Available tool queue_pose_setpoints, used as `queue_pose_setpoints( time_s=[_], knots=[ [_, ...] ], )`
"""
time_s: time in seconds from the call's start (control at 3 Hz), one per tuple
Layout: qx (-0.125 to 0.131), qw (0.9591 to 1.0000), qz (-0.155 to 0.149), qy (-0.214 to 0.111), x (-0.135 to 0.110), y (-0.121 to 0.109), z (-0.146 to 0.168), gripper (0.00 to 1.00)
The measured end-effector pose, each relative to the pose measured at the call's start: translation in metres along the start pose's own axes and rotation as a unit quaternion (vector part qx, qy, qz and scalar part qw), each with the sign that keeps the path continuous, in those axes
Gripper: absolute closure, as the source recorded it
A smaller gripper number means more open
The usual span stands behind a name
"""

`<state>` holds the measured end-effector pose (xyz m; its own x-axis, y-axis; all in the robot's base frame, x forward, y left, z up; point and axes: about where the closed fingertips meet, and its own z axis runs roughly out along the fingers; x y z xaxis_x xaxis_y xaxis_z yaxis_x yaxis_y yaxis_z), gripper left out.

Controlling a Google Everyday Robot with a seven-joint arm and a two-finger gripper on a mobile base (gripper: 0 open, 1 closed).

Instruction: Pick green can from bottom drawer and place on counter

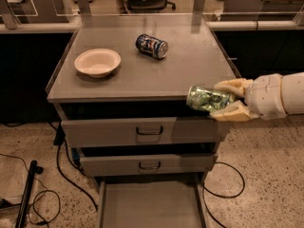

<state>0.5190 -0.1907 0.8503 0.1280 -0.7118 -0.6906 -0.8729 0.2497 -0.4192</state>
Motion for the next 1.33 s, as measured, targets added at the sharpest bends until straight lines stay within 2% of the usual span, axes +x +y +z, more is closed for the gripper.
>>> queue_pose_setpoints(
  time_s=[0.33, 0.67, 1.0, 1.33],
  knots=[
    [0.021, 0.9994, 0.027, 0.005, -0.023, -0.026, -0.014, 1.00],
    [0.034, 0.9970, 0.069, 0.003, -0.036, -0.041, -0.018, 1.00],
    [0.033, 0.9970, 0.069, 0.003, -0.036, -0.041, -0.018, 1.00],
    [0.018, 0.9974, 0.068, -0.017, -0.049, -0.064, 0.008, 1.00]
  ],
)
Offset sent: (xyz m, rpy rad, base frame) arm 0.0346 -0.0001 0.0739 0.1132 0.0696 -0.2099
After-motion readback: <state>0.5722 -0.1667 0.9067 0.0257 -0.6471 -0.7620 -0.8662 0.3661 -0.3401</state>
